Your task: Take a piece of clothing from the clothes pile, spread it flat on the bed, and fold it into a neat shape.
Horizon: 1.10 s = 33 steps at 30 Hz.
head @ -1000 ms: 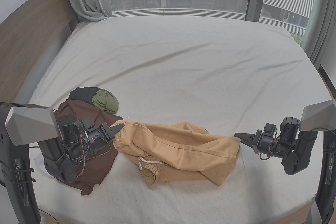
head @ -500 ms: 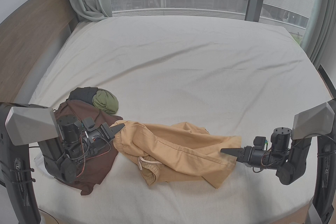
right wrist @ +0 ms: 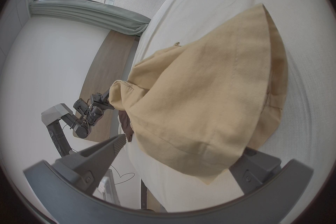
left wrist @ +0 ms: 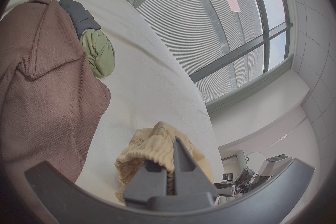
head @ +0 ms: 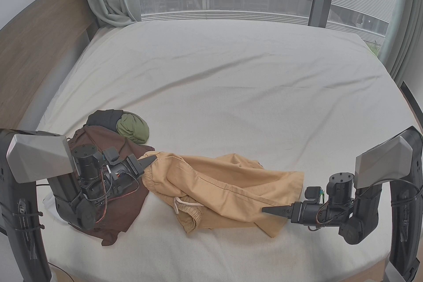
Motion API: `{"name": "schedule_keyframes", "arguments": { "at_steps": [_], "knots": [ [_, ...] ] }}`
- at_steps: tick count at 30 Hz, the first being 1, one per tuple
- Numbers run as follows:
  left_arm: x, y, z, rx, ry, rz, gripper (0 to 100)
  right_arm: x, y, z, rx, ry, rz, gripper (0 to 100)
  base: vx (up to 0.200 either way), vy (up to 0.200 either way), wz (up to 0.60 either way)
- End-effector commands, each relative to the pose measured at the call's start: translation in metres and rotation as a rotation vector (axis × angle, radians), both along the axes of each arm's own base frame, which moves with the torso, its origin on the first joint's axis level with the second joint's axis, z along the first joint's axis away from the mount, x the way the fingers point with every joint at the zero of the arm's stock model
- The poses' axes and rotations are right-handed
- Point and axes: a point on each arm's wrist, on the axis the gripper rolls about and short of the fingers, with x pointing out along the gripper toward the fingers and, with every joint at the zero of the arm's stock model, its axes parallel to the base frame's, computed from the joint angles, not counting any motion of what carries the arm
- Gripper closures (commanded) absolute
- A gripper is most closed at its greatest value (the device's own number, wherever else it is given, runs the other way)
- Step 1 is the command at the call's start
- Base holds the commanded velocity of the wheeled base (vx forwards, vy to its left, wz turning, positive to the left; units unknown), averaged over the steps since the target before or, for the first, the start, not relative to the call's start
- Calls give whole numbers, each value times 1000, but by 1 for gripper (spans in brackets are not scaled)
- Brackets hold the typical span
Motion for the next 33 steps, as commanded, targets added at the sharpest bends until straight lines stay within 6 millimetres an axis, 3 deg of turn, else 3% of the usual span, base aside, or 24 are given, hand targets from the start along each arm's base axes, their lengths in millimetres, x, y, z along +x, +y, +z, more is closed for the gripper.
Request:
{"name": "schedule_keyframes", "arguments": {
  "at_steps": [1,10,11,21,33],
  "knots": [
    [0,0,0,0,0,0,100,-3,4,1,-3,0,17,0,0,0,0],
    [0,0,0,0,0,0,100,-2,4,4,-33,-52,13,0,0,0,0],
    [0,0,0,0,0,0,100,-2,4,6,-30,-61,13,100,0,0,0],
    [2,1,0,-1,-4,5,100,-2,-3,45,3,-167,-18,100,0,0,0],
    [3,0,2,-2,-15,3,100,12,-20,57,24,-221,-87,100,0,0,0]
  ]
}}
